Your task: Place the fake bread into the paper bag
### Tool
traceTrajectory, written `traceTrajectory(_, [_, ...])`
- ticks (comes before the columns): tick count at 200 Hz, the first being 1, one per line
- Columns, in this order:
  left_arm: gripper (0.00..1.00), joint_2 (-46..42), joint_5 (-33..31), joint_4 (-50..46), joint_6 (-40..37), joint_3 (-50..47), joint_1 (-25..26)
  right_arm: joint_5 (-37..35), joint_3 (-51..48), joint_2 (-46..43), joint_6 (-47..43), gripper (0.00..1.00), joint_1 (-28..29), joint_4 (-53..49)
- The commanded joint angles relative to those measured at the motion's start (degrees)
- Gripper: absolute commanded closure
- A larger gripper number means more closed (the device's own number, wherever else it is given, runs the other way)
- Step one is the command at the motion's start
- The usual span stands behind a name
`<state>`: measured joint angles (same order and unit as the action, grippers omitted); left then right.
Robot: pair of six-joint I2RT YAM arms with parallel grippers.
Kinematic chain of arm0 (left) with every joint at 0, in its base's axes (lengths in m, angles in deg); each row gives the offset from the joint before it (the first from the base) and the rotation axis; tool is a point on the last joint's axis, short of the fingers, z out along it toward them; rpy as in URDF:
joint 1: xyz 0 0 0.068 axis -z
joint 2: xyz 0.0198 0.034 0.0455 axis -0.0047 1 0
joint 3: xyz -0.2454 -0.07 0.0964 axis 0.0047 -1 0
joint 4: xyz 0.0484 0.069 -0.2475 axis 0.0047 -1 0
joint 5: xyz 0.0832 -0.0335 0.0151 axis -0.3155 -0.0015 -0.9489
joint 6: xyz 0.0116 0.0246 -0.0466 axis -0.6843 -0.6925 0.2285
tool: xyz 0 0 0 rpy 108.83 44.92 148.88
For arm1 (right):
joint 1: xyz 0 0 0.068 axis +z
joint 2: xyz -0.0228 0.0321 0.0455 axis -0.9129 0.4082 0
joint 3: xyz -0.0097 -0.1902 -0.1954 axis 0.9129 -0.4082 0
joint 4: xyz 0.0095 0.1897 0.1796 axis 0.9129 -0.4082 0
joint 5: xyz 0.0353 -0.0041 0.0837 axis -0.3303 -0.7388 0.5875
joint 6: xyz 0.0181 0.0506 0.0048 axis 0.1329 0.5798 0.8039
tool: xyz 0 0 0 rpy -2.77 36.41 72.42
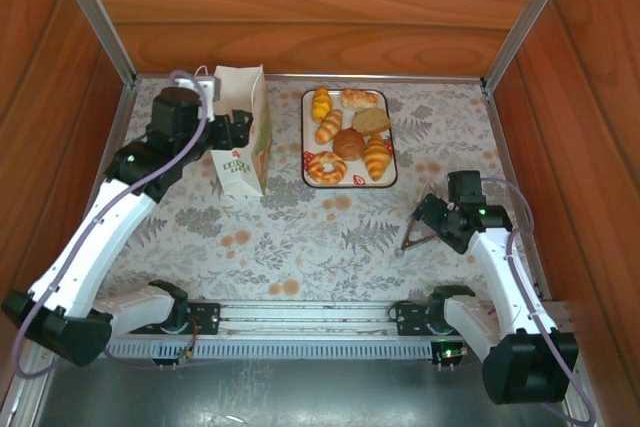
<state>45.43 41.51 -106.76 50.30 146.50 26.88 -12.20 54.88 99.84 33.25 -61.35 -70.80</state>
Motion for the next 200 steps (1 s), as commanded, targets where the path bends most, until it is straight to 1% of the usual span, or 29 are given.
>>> traceTrajectory(1, [0.12, 5.9, -4.9, -4.8, -5.9, 4.9, 2.5, -1.0, -1.1, -0.8, 0.6, 0.00, 0.6, 0.4])
traceTrajectory(27, [0.16, 11.2, -5.4, -6.4, -7.8, 8.5, 2.9, -0.9, -1.6, -1.7, 0.6, 0.00, 0.6, 0.4])
traceTrajectory(73, [0.31, 17.3, -5.8, -9.3, -8.9, 12.3, 3.1, -1.4, -2.4, -3.4, 0.7, 0.00, 0.6, 0.1])
traceTrajectory(88, [0.41, 18.2, -5.9, -10.0, -8.8, 12.6, 3.1, -1.4, -2.6, -3.6, 0.8, 0.00, 0.6, 0.1])
traceTrajectory(118, [0.67, 18.4, -5.8, -11.5, -8.6, 12.9, 3.4, -1.4, -2.7, -3.4, 0.6, 0.00, 0.6, 0.5])
traceTrajectory(138, [0.82, 18.2, -6.3, -12.6, -8.4, 12.9, 3.8, -1.4, -2.6, -3.4, 0.6, 0.00, 0.6, 0.8])
traceTrajectory(165, [0.98, 17.4, -7.6, -14.1, -7.5, 12.6, 4.7, -1.4, -2.7, -3.6, 0.5, 0.00, 0.6, 0.8])
traceTrajectory(170, [1.00, 17.1, -8.1, -14.3, -7.2, 12.5, 4.9, -1.5, -2.8, -3.6, 0.6, 0.00, 0.6, 0.8])
traceTrajectory(200, [1.00, 16.0, -13.1, -16.0, -6.4, 12.3, 7.8, -2.2, -2.7, -4.0, 0.5, 0.00, 0.6, 0.2])
